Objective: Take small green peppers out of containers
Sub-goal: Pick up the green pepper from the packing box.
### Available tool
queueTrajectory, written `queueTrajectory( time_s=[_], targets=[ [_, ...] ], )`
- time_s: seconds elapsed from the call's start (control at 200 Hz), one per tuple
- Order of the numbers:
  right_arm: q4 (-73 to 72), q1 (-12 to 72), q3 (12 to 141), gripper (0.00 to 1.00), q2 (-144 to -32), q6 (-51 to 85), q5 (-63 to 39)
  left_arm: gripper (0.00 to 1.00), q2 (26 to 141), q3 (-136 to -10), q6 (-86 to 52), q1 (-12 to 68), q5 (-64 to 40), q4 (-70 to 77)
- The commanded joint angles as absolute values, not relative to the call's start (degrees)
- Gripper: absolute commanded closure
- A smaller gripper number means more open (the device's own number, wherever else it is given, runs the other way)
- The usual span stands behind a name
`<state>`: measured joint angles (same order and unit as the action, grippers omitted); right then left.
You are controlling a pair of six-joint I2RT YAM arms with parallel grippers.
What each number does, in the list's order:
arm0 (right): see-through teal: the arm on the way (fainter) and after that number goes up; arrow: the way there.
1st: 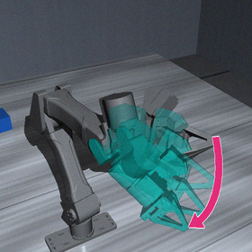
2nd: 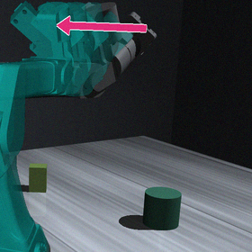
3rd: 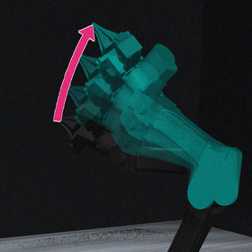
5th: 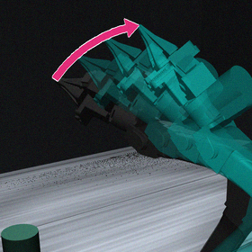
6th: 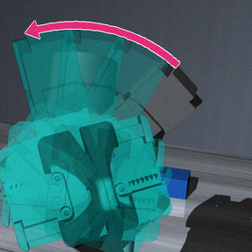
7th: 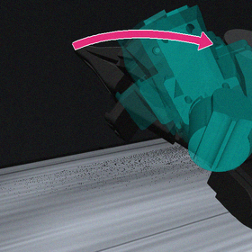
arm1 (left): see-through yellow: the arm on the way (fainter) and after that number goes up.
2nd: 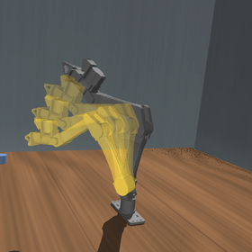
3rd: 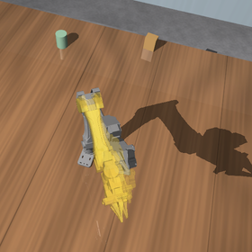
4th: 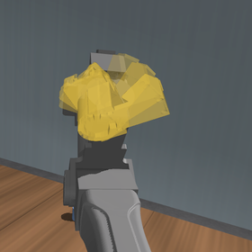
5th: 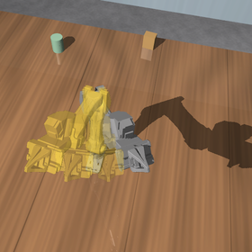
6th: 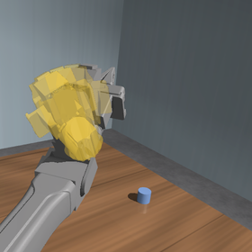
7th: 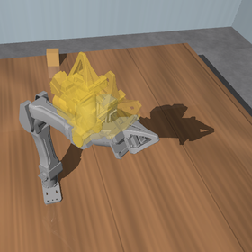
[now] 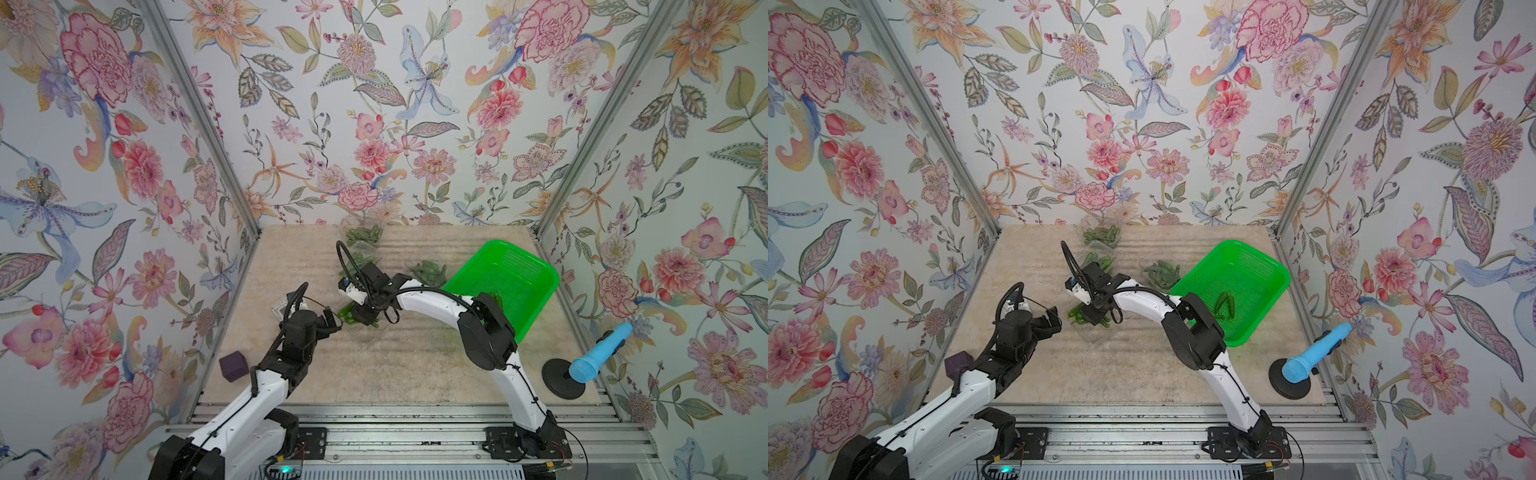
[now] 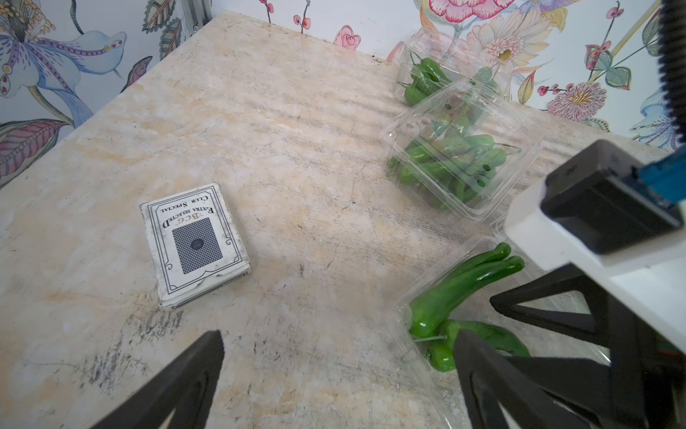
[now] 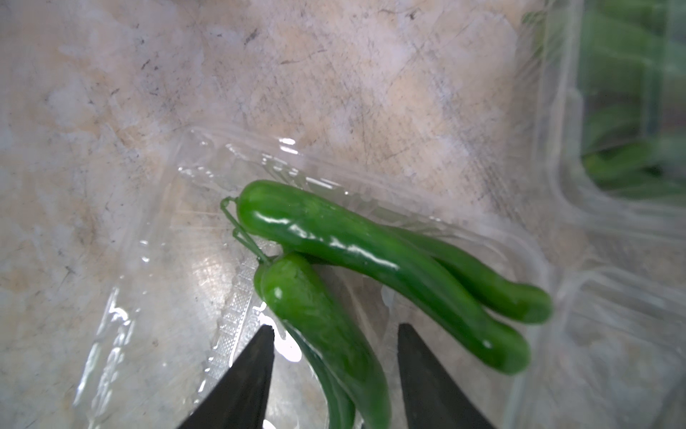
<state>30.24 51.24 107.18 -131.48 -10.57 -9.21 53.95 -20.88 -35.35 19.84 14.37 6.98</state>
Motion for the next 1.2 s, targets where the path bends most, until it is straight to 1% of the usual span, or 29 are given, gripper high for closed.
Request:
queueTrajectory(
  time_s=[0.0,0.07,0.2,0.385,0.47,0.55,0.63,0.691,0.771,0.831,0.941,1.196],
  targets=[
    [31.3,51.1,107.1,0.45,-132.2,-12.3,-12.1,0.0,53.4,-21.3,-34.7,19.6,15.9,5.9],
    [31.3,51.1,107.8,0.46,-132.9,-12.3,-12.2,0.0,53.4,-21.5,-34.8,19.6,16.0,5.7],
    [31.3,50.9,108.9,0.51,-133.6,-12.1,-13.0,0.0,53.4,-21.7,-34.9,19.6,16.0,5.7],
    [31.3,49.8,109.4,0.52,-134.6,-11.3,-16.0,0.0,53.8,-21.6,-34.9,19.5,16.1,5.7],
    [31.3,49.5,109.4,0.57,-135.0,-11.1,-17.0,0.0,53.8,-21.6,-34.9,19.5,16.1,6.0],
    [31.4,49.5,109.4,0.67,-134.8,-10.7,-16.9,0.0,53.8,-21.5,-34.8,19.5,16.3,5.8],
    [31.3,49.5,109.1,0.69,-134.3,-10.6,-17.0,0.0,53.7,-21.5,-34.7,19.5,16.5,5.9],
    [31.3,49.5,108.7,0.75,-134.0,-10.5,-16.9,0.0,53.7,-21.4,-34.7,19.5,16.4,6.0],
    [31.3,49.3,108.4,0.78,-133.7,-10.5,-17.1,0.0,53.9,-21.4,-34.7,19.6,16.3,6.1],
    [31.4,49.3,108.1,0.84,-133.7,-10.3,-16.9,0.0,53.9,-21.4,-34.6,19.5,16.3,6.1],
    [31.3,49.3,107.3,0.91,-132.5,-9.9,-17.3,0.0,53.9,-21.2,-34.7,19.5,16.4,6.3],
    [31.1,49.4,103.2,0.92,-125.2,-9.2,-16.5,0.0,54.5,-21.1,-34.9,19.6,16.2,7.4]
  ],
)
